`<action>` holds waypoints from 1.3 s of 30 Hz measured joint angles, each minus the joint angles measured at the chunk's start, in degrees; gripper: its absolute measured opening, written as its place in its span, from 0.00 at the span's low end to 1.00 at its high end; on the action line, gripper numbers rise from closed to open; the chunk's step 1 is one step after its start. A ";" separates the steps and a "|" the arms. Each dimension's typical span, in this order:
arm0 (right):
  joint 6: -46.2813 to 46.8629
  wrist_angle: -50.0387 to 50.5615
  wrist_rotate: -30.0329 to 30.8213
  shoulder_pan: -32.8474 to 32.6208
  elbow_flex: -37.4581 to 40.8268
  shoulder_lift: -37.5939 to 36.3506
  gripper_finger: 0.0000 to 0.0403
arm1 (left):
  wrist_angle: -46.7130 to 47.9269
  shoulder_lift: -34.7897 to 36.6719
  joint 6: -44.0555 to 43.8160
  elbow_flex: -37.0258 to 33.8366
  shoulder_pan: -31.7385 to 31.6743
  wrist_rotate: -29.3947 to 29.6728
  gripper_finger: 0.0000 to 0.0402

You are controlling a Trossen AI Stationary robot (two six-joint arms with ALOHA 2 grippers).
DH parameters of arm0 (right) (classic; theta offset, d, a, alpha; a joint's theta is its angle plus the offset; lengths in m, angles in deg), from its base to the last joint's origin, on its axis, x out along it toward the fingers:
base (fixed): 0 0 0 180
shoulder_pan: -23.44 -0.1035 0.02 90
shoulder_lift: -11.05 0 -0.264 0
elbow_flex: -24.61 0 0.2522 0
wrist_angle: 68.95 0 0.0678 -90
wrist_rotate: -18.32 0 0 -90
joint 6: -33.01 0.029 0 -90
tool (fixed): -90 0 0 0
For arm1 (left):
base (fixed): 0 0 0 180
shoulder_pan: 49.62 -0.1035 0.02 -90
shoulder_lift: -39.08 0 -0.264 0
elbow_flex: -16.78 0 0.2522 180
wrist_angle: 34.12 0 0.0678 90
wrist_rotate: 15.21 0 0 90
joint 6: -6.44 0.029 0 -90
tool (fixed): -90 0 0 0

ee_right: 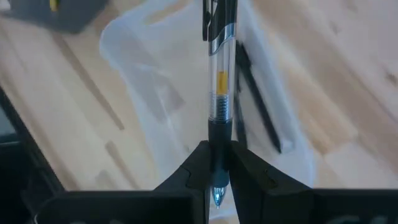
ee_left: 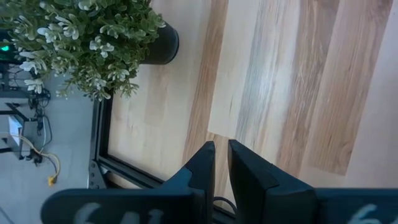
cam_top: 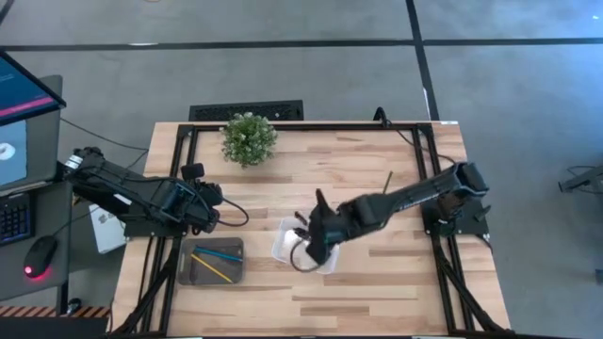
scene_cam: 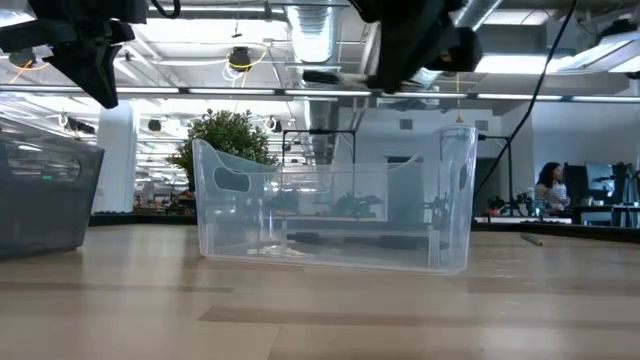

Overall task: Sort pens & pencils
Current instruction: Put the black pen into the transparent bin

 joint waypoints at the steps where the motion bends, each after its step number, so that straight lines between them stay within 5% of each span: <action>1: -0.01 -1.28 -0.02 -0.59 -0.15 1.24 0.16 | 0.00 0.02 -0.02 0.00 0.00 0.00 0.09; 15: -4.48 -4.37 -7.06 -0.02 -0.17 13.05 0.16 | -0.11 -0.24 -2.01 0.02 -0.02 -0.05 0.09; 39: -6.14 -6.01 -11.95 2.43 -0.22 17.23 0.18 | -0.22 -0.20 -2.01 0.02 0.00 0.29 0.09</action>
